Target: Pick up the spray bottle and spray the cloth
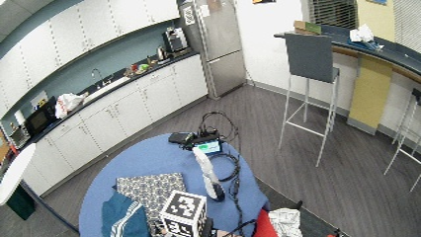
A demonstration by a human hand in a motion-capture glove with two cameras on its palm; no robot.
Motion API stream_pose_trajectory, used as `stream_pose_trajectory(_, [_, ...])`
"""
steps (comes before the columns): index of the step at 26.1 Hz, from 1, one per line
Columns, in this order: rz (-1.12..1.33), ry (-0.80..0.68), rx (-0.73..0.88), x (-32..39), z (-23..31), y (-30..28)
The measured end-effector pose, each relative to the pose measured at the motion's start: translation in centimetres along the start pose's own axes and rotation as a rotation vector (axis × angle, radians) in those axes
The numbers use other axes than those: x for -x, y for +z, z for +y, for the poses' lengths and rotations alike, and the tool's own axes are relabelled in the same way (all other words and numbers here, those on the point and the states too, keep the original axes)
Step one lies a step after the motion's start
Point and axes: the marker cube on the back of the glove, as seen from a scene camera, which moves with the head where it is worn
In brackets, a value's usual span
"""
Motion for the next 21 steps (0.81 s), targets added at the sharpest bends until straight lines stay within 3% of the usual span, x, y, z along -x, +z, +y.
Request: stream_pose_trajectory(21, [-0.013, 0.016, -0.037, -0.7, 1.3, -0.7])
